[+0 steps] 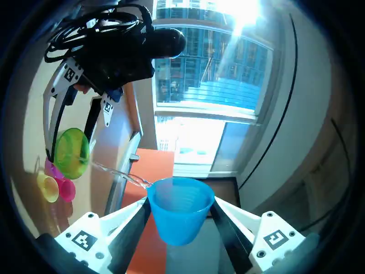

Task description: Pour water

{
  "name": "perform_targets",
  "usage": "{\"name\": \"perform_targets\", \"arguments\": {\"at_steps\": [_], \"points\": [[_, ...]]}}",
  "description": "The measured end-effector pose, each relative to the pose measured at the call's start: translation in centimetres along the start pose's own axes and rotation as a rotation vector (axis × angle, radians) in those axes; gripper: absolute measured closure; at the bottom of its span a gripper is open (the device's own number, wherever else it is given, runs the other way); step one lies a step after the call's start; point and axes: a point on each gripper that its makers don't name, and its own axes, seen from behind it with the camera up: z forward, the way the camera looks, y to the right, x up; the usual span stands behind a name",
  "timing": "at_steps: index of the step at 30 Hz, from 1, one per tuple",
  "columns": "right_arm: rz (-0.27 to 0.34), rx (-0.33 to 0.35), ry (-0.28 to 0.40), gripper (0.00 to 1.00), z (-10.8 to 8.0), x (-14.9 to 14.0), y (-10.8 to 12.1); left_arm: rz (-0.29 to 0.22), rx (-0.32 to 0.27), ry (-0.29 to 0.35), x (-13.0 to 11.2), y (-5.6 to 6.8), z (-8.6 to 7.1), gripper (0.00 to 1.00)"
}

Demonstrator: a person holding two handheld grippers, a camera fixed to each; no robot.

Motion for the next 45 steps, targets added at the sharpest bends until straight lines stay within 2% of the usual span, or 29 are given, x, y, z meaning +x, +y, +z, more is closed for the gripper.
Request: {"name": "perform_targets", "arguments": {"at_steps": [17,26,29,36,39,45], "points": [[-0.170,-0.010,0.011,0.10,0.4,1.6,0.4,-0.002,0.004,0.007,0.3,-0.2,0.1,0.13],[-0.223,-0.009,0.022,0.10,0.6,2.8,0.2,-0.003,0.008,0.011,0.4,-0.2,0.1,0.13],[-0.224,-0.009,0.023,0.10,0.6,3.0,0.1,-0.003,0.009,0.013,0.4,-0.3,0.1,0.13],[-0.171,-0.015,0.022,0.10,0.6,2.7,0.1,-0.002,0.010,0.016,0.7,-0.2,0.0,0.13],[-0.114,-0.019,0.020,0.10,0.4,2.4,0.2,0.002,0.011,0.017,0.8,-0.1,-0.1,0.13],[0.042,-0.024,0.017,0.10,-0.1,1.5,0.3,0.004,0.015,0.017,0.8,-0.4,-0.1,0.13]]}}
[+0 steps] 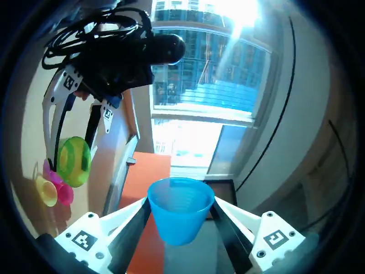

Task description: Pour water

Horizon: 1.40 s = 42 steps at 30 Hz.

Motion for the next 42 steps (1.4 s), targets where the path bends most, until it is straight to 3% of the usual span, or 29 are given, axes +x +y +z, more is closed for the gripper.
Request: {"name": "perform_targets", "arguments": {"at_steps": [17,31,37,42], "points": [[0.604,0.023,-0.005,0.10,-1.8,-1.1,-1.5,0.010,0.009,-0.001,0.2,-0.4,-0.1,0.13],[1.142,0.073,0.024,0.10,-2.5,0.9,-2.6,0.015,0.011,0.002,0.5,-0.4,-0.2,0.13],[1.331,0.110,0.032,0.10,-2.4,1.8,-2.8,0.014,0.010,0.003,0.6,-0.5,-0.2,0.13],[1.437,0.126,0.037,0.10,-2.4,2.1,-2.7,0.019,0.009,0.003,0.7,-0.4,-0.1,0.13]]}}
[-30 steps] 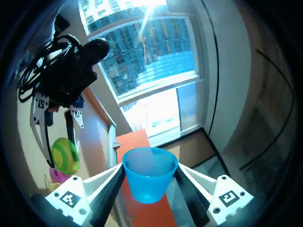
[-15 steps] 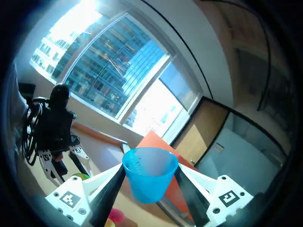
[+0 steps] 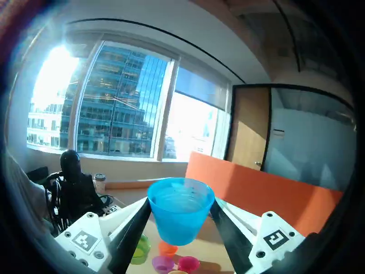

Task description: Pour water

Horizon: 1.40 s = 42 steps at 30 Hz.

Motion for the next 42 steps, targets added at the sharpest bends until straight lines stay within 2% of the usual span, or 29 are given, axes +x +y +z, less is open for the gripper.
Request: {"name": "perform_targets", "arguments": {"at_steps": [6,17,32,42], "points": [[0.056,0.010,0.007,0.09,-0.2,0.2,-0.1,0.006,0.004,0.000,0.2,-0.1,0.1,0.13],[0.040,-0.019,-0.010,0.09,-1.2,-0.6,0.9,0.009,0.021,-0.004,0.5,-0.8,-0.4,0.13],[0.030,-0.085,-0.061,0.09,-5.0,-5.0,2.8,0.027,0.066,-0.058,-0.9,-2.4,-2.5,0.13],[0.042,-0.092,-0.088,0.09,-7.4,-8.5,2.9,0.034,0.090,-0.112,-2.8,-3.3,-3.8,0.13]]}}
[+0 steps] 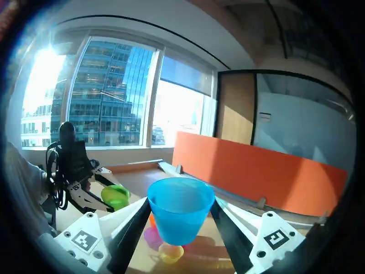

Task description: Pour water

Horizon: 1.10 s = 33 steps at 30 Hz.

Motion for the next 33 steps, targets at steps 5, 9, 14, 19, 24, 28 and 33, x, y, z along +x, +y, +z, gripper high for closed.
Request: {"name": "perform_targets", "arguments": {"at_steps": [5,9,14,19,24,28,33], "points": [[-0.002,0.012,-0.022,0.09,-0.6,-2.2,-0.4,0.004,0.001,-0.030,-1.1,0.0,-0.4,0.13],[0.002,0.026,-0.045,0.09,-0.8,-4.2,-0.9,0.004,0.002,-0.060,-2.3,-0.1,-0.4,0.13],[0.014,0.049,-0.089,0.09,-0.8,-7.0,-1.6,0.000,-0.006,-0.097,-3.8,0.2,-0.4,0.13],[0.030,0.071,-0.122,0.08,-0.8,-9.1,-2.3,0.002,-0.017,-0.139,-5.3,0.6,-0.4,0.13],[0.039,0.087,-0.160,0.08,-0.6,-11.1,-2.6,0.001,-0.028,-0.187,-7.1,1.0,-0.3,0.13],[0.037,0.104,-0.195,0.08,-0.5,-13.0,-3.0,0.000,-0.036,-0.223,-8.6,1.2,-0.2,0.13],[0.029,0.125,-0.244,0.08,-0.4,-15.5,-3.5,-0.003,-0.049,-0.260,-9.9,1.5,-0.2,0.13]]}}
